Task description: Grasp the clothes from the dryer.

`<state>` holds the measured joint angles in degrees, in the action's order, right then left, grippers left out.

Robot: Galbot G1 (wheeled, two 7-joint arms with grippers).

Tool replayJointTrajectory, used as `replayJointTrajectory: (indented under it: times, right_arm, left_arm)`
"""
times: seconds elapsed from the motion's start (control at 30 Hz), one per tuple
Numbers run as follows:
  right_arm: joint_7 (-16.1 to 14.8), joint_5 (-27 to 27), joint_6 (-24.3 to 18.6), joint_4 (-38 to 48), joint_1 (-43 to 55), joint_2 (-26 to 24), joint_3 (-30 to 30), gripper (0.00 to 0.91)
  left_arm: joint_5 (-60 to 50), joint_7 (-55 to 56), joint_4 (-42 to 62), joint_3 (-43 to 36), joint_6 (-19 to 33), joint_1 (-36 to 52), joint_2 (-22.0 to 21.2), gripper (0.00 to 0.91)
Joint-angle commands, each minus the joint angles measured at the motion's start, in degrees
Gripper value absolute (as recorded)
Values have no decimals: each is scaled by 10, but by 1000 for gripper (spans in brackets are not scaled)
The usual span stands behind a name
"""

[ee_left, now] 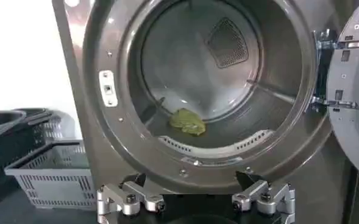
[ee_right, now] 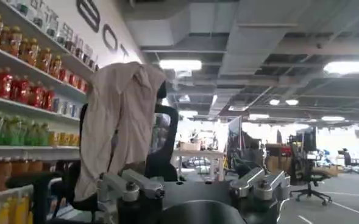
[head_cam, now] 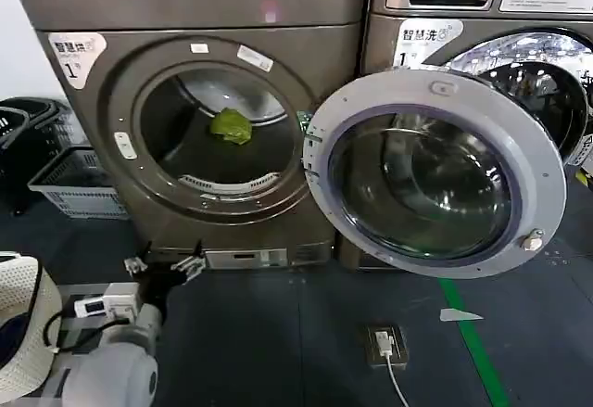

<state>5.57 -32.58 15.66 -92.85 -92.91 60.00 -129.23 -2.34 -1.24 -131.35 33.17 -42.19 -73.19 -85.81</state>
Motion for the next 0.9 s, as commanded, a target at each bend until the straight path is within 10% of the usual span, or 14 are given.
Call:
replayJointTrajectory:
  times: [0.03,0.9]
  right_arm:
    - [7,-13,-11,-1,1,0,0,907]
    - [12,-12,-19,-1,-5,12,-1,907]
  left_arm:
    - [-1,-1,-2,0,-28,-3,1,907]
    - [3,-4,5,0,-28,-2,2,907]
